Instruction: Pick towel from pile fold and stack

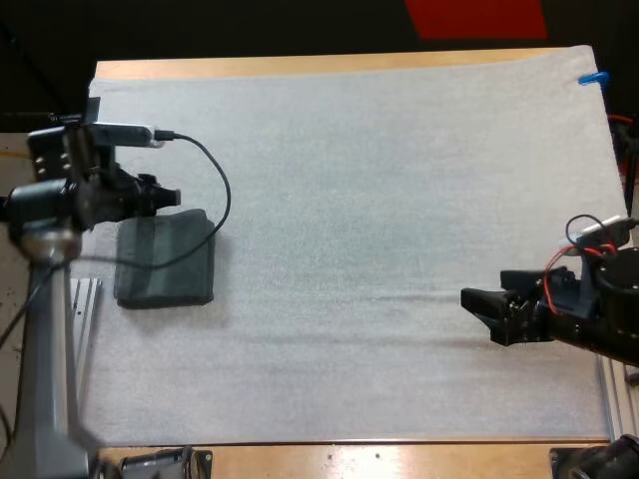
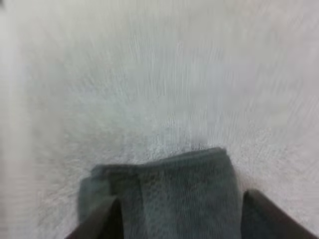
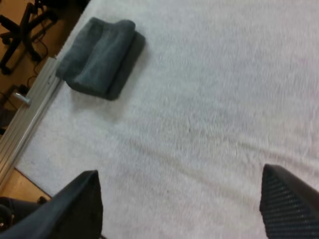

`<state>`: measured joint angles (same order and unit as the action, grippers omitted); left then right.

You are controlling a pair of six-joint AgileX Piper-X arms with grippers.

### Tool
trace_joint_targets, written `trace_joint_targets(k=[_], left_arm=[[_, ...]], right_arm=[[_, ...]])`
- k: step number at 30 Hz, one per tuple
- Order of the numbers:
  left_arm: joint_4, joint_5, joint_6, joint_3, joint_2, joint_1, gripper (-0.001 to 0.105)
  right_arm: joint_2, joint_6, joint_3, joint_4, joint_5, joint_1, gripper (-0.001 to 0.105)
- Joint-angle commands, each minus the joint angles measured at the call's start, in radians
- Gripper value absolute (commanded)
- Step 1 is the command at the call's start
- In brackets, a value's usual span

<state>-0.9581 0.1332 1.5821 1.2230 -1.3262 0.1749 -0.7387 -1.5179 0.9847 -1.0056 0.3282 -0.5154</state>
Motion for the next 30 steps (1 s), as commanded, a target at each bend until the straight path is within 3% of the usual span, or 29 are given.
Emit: trace_joint_targets(k=[1, 9, 14, 18, 21, 26, 30], left_arm=[[-0.034, -0.004, -0.001, 0.005, 0.060, -0.006, 0.050], [-0.117, -0.004, -0.001, 0.005, 0.285, -0.006, 0.050], [-0.139, 0.004, -0.006, 0.005, 0.400, -0.006, 0.050], [-0.139, 0.008, -0.077, 0.005, 0.484, -0.006, 0.050], [-0.139, 0.008, -0.082, 0.005, 0.533, -0.009, 0.050], [-0.146, 0.001, -0.102, 0.005, 0.578, -0.112, 0.050], [-0.192, -0.088, -0.102, 0.005, 0.625, -0.218, 0.050]], right_arm=[[0.003, 0.020, -0.016, -0.001, 0.008, -0.002, 0.064], [-0.046, -0.040, -0.037, 0.018, -0.150, 0.031, 0.064], [-0.111, -0.118, -0.037, 0.018, -0.121, 0.167, 0.064], [-0.134, -0.200, -0.037, -0.007, -0.116, 0.322, 0.064], [-0.116, -0.214, -0.037, -0.024, -0.113, 0.410, 0.064], [-0.049, -0.241, -0.029, -0.040, -0.135, 0.443, 0.064], [0.023, -0.267, -0.021, -0.102, -0.215, 0.443, 0.064]])
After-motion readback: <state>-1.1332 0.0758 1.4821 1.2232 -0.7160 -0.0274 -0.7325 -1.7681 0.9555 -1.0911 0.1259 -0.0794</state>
